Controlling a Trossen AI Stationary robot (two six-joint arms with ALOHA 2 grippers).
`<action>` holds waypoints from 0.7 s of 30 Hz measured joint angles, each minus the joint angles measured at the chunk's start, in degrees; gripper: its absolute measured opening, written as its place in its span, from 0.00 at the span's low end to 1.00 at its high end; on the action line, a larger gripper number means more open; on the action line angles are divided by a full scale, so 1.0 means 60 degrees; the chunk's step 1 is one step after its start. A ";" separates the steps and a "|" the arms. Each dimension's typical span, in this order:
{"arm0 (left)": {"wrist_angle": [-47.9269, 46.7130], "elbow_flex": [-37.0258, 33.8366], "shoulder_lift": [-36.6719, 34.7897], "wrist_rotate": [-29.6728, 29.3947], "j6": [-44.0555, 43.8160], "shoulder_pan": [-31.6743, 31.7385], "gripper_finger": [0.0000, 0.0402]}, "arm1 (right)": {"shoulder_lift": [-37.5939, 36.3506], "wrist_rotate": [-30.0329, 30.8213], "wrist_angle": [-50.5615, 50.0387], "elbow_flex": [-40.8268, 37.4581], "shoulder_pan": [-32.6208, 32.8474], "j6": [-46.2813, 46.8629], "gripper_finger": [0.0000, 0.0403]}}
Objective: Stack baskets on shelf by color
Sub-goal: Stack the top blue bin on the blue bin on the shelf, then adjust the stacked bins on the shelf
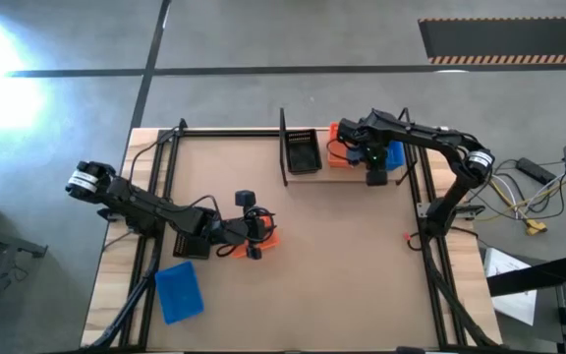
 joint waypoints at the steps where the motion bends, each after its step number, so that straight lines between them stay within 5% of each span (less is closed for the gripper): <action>1: 0.0000 0.0000 0.0000 0.0000 0.0000 0.0000 0.35 | 0.0000 0.0000 0.0065 0.0000 0.0000 0.0012 0.15; 10: 0.0000 0.0000 0.0000 0.0000 -0.0004 0.0000 0.35 | -0.0584 -0.0094 0.0197 0.0636 0.0007 0.0589 0.35; 16: 0.0000 0.0000 0.0000 -0.0003 -0.0006 0.0000 0.35 | -0.1645 -0.2448 0.1997 0.0440 0.0004 0.0159 0.35; 21: 0.0002 0.0000 0.0000 -0.0004 -0.0004 0.0004 0.35 | -0.1938 -0.2923 0.3773 -0.0342 0.0003 0.0100 0.35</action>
